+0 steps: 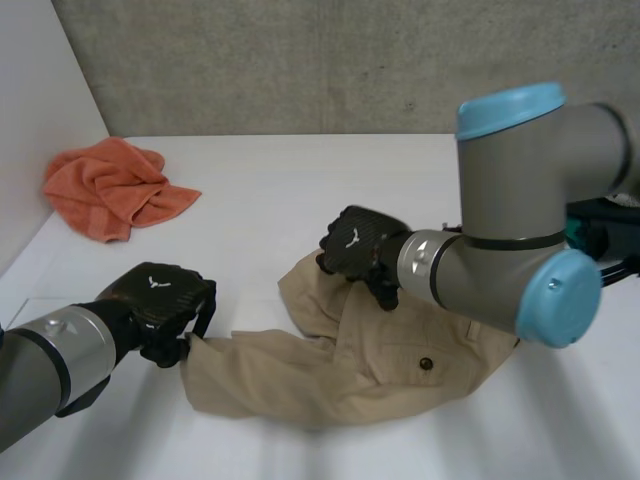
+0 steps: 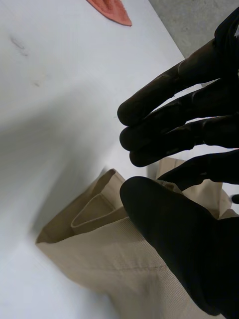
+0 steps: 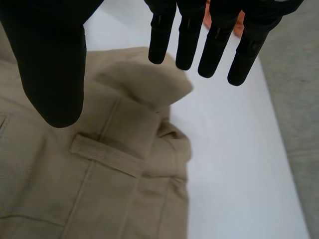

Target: Fold the laundry.

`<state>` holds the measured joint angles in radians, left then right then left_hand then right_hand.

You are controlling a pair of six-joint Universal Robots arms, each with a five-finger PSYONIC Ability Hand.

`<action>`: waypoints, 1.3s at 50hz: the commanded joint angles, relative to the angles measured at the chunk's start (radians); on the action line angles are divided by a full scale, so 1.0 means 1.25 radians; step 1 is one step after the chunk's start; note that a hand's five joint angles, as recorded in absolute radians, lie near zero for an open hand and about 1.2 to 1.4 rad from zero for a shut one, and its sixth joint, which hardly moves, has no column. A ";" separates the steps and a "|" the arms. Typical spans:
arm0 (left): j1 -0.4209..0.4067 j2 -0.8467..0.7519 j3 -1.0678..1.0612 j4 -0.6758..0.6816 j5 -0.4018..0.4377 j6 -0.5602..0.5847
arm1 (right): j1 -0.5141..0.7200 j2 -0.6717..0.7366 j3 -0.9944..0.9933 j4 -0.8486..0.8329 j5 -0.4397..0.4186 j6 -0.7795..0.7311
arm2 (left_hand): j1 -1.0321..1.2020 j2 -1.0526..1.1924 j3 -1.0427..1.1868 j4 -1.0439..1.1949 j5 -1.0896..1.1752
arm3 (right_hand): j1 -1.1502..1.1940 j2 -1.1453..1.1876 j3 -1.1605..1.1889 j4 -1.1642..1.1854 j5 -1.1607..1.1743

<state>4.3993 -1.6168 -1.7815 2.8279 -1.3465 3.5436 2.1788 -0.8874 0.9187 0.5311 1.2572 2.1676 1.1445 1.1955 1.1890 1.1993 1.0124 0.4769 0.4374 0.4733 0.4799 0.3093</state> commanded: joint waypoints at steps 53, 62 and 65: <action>-0.011 -0.253 0.538 0.366 -0.227 -0.191 | -0.138 -0.004 -0.087 -0.673 0.122 0.292 | 0.201 0.161 0.166 0.158 0.167 | 0.735 0.767 0.738 0.733 0.730; -0.032 -0.362 0.270 0.377 -0.141 -0.114 | -0.159 0.019 0.221 -0.665 0.091 0.290 | 0.201 0.161 0.166 0.158 0.167 | 0.735 0.767 0.738 0.733 0.730; -0.033 -0.368 0.235 0.372 -0.134 -0.080 | -0.164 0.012 0.280 -0.658 0.093 0.270 | 0.201 0.161 0.166 0.158 0.167 | 0.735 0.767 0.738 0.733 0.730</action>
<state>4.3696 -2.0267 -1.3696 3.2974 -1.5533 3.3620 1.9882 -0.8706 1.0964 -0.3053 1.3709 2.5537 1.1447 1.1972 1.1901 1.2000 1.0123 1.1036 1.1682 1.1874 1.1950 0.9857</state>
